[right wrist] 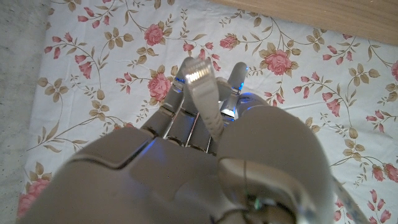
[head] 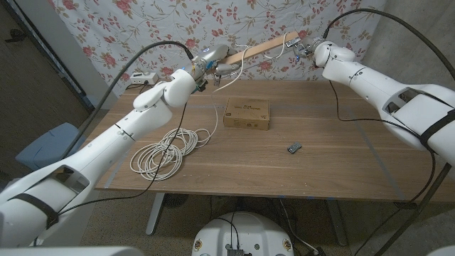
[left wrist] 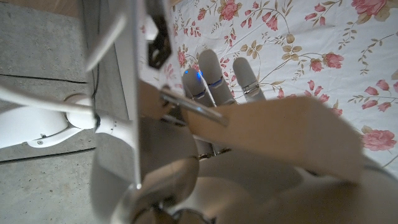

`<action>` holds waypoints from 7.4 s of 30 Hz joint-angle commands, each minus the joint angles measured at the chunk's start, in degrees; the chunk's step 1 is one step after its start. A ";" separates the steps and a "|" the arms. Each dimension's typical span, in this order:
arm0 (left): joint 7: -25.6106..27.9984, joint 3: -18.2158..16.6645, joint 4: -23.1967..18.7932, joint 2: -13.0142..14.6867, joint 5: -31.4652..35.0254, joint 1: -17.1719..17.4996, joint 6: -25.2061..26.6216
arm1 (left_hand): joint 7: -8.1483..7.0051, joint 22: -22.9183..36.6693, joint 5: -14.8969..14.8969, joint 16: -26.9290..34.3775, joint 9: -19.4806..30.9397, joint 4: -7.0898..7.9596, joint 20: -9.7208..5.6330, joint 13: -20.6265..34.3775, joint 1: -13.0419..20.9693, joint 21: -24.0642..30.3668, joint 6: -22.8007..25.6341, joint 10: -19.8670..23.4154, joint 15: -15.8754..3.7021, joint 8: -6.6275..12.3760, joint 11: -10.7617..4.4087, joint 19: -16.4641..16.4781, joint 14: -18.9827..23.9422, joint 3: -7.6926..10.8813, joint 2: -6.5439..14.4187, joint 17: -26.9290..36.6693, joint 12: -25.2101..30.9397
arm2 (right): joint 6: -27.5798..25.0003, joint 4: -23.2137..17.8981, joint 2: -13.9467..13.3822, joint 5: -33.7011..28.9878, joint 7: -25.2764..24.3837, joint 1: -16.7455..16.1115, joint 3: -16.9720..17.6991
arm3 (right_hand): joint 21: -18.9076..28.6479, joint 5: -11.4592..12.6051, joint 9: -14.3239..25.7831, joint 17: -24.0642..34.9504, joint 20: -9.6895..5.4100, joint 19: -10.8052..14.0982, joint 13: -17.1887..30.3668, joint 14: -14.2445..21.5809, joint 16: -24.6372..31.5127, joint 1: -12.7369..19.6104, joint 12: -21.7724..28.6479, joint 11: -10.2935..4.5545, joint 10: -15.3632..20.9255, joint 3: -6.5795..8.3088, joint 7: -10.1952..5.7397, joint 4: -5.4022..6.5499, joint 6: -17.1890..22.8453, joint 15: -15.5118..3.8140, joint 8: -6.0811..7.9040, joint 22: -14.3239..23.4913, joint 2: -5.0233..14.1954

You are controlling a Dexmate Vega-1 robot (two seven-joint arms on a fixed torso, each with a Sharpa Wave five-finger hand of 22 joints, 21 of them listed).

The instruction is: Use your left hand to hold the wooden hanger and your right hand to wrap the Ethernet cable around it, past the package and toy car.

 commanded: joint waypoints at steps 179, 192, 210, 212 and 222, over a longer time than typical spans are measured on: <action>-3.59 27.76 24.21 -12.88 22.75 -22.76 12.93 | -0.98 13.27 -2.54 14.98 -0.26 0.82 0.24 1.45 2.49 9.28 3.37 1.71 1.34 -2.27 0.95 -0.27 -4.42 -0.82 1.48 12.18 0.23 | 3.13 -57.84 -16.88 -1.78 21.81 -19.66 15.71 | 2.26 -1.18 4.41 0.38 -4.78 2.01 3.11 1.96 1.25 -0.62 5.54 -3.82 -1.11 0.93 0.60 1.13 -1.96 -6.50 2.59 -0.05 0.51; -0.53 23.63 23.44 -10.09 19.61 -20.53 4.79 | -1.13 14.38 -2.16 16.08 -0.11 0.83 0.25 1.33 1.64 8.70 3.41 1.69 1.47 -2.14 1.11 -0.45 -4.70 -0.34 1.44 12.07 0.20 | 0.47 -46.32 -12.11 -0.55 20.47 -14.55 13.36 | 2.09 -0.98 6.53 0.43 -4.92 2.04 3.12 2.35 1.64 -1.13 7.57 -4.15 -1.60 1.23 0.21 0.85 -2.93 -6.46 3.83 0.02 0.57; 5.64 19.55 22.37 -8.09 17.93 -16.96 -1.51 | -1.17 14.30 -1.72 17.43 -0.26 0.48 0.21 1.07 0.81 7.09 3.40 1.42 1.47 -2.14 1.02 -0.43 -5.39 0.30 1.17 11.93 0.04 | -2.47 -31.54 -9.61 8.71 16.09 -10.90 13.30 | 2.38 -0.93 8.21 0.42 -4.66 1.98 3.07 2.25 1.71 -1.68 9.57 -4.18 -2.12 1.47 0.33 0.71 -2.95 -6.45 5.22 0.24 0.66; 6.58 19.27 22.40 -8.05 17.89 -16.64 -2.32 | -1.11 14.15 -1.68 17.60 -0.21 0.38 0.16 0.87 0.77 6.92 3.36 1.47 1.35 -2.11 1.18 -0.29 -5.40 0.36 1.15 11.90 -0.03 | -2.56 -30.45 -9.35 9.35 16.00 -10.33 12.80 | 2.40 -0.93 8.13 0.42 -4.66 1.96 3.07 2.24 1.72 -1.69 9.68 -4.11 -2.26 1.50 0.38 0.68 -2.88 -6.45 5.23 0.25 0.67; 11.91 17.34 21.25 -7.36 18.21 -14.24 -4.36 | -1.30 14.15 -1.57 18.02 -0.40 0.29 0.18 1.09 0.60 6.59 3.48 1.22 1.47 -2.13 0.93 -0.23 -5.62 0.54 1.14 11.84 0.06 | -2.52 -24.97 -7.67 10.08 17.07 -7.11 8.58 | 2.48 -0.97 7.66 0.40 -4.69 1.68 3.04 2.12 1.70 -1.88 10.56 -3.81 -2.87 1.67 0.45 0.60 -2.60 -6.45 5.27 0.29 0.64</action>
